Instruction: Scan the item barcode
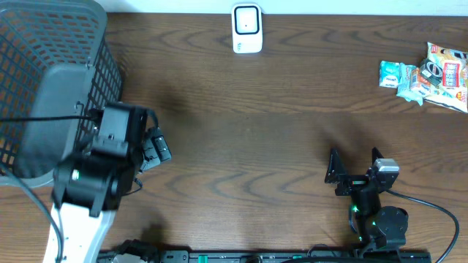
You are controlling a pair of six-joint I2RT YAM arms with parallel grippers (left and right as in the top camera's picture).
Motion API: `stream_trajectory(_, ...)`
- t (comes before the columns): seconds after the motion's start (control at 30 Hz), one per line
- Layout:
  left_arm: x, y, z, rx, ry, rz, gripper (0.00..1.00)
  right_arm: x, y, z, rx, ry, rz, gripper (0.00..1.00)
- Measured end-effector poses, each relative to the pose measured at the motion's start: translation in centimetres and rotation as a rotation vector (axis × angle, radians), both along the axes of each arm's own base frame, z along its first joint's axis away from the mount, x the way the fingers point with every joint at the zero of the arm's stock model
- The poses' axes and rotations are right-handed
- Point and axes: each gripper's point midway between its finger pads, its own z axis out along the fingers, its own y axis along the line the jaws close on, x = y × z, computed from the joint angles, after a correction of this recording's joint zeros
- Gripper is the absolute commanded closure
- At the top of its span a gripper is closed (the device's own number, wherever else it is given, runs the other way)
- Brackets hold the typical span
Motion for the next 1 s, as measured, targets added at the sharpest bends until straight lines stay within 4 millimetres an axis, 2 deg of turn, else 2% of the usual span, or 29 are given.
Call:
stream_trajectory(0.13, 0.5, -1.4, -0.2, -0.033, -0.129, -0.135, 0.02, 0.0, 0.0, 0.0, 0.0, 0.0, -0.001, 0.01)
stream_trajectory(0.23, 0.1, -2.2, -0.6, -0.05, -0.218, -0.218, 0.02, 0.0, 0.0, 0.0, 0.0, 0.0, -0.001, 0.01)
stream_trajectory(0.43, -1.8, -2.5, -1.6, -0.071, -0.372, -0.292, 0.02, 0.0, 0.0, 0.0, -0.001, -0.001, -0.001, 0.01)
stream_trajectory(0.63, -3.5, -2.3, -3.0, -0.072, -0.447, -0.311, 0.03, 0.0, 0.0, 0.0, -0.001, 0.0, -0.001, 0.01)
stream_trajectory(1.0, -2.0, -2.8, -3.1, -0.092, -0.656, -0.32, 0.02, 0.0, 0.0, 0.0, -0.001, 0.0, -0.001, 0.01)
